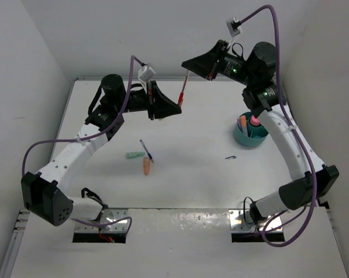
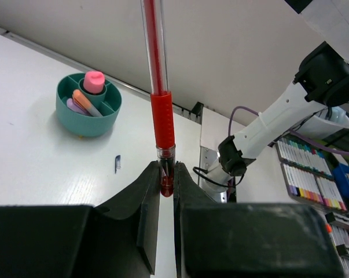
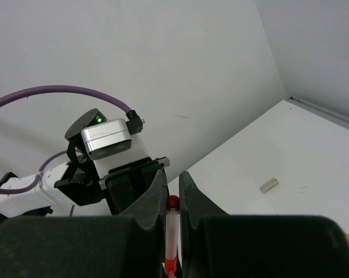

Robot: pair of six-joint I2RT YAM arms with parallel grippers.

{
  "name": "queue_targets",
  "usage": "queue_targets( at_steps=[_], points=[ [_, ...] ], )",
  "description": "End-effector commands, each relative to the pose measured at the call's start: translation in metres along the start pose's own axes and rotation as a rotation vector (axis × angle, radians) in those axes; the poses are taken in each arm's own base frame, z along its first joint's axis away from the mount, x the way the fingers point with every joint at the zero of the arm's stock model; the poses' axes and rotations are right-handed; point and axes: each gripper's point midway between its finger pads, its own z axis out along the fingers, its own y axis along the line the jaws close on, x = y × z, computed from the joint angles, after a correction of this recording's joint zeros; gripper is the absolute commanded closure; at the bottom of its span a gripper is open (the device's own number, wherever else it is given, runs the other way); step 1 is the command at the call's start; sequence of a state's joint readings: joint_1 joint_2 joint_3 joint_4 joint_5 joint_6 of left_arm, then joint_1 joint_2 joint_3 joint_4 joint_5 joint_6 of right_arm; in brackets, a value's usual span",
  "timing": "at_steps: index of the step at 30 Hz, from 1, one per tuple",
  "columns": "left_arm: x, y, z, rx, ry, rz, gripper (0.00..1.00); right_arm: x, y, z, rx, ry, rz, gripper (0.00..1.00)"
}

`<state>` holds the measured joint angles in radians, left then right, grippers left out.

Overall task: Sort the stationery into containers
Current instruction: Close the pen cap on the pen.

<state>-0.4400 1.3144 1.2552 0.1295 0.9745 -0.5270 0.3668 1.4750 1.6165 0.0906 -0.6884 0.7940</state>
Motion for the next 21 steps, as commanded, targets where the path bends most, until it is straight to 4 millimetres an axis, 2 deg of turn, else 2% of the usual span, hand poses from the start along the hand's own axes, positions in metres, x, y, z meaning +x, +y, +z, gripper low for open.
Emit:
queue_targets(
  at_steps=[1,7,8,11,12,14,16,21],
  points=[
    [-0.030,-0.030,-0.002,0.057,-0.082,0.172,1.00,-0.009,0.001,0.001,-0.018,0.011,0.016,1.00],
    [-0.025,-0.030,0.000,0.059,-0.072,0.170,1.00,-0.023,0.006,0.000,-0.032,-0.020,0.018,1.00],
    [-0.025,-0.030,0.000,0.060,-0.071,0.170,1.00,-0.023,0.007,0.000,-0.035,-0.019,0.028,0.97],
    [-0.027,-0.029,0.001,0.059,-0.074,0.175,1.00,-0.022,0.009,-0.001,-0.043,-0.016,0.042,0.57],
    [-0.029,-0.030,0.001,0.059,-0.077,0.182,1.00,-0.021,0.009,-0.001,-0.044,-0.013,0.048,0.40],
    [-0.031,-0.030,0.000,0.056,-0.079,0.188,1.00,-0.018,0.010,-0.003,-0.046,-0.008,0.059,0.27],
    [-0.031,-0.029,0.000,0.056,-0.075,0.192,1.00,-0.017,0.012,-0.005,-0.054,-0.005,0.059,0.22],
    [-0.029,-0.028,0.001,0.051,-0.069,0.189,1.00,-0.014,0.014,-0.007,-0.063,0.006,0.059,0.21]
  ],
)
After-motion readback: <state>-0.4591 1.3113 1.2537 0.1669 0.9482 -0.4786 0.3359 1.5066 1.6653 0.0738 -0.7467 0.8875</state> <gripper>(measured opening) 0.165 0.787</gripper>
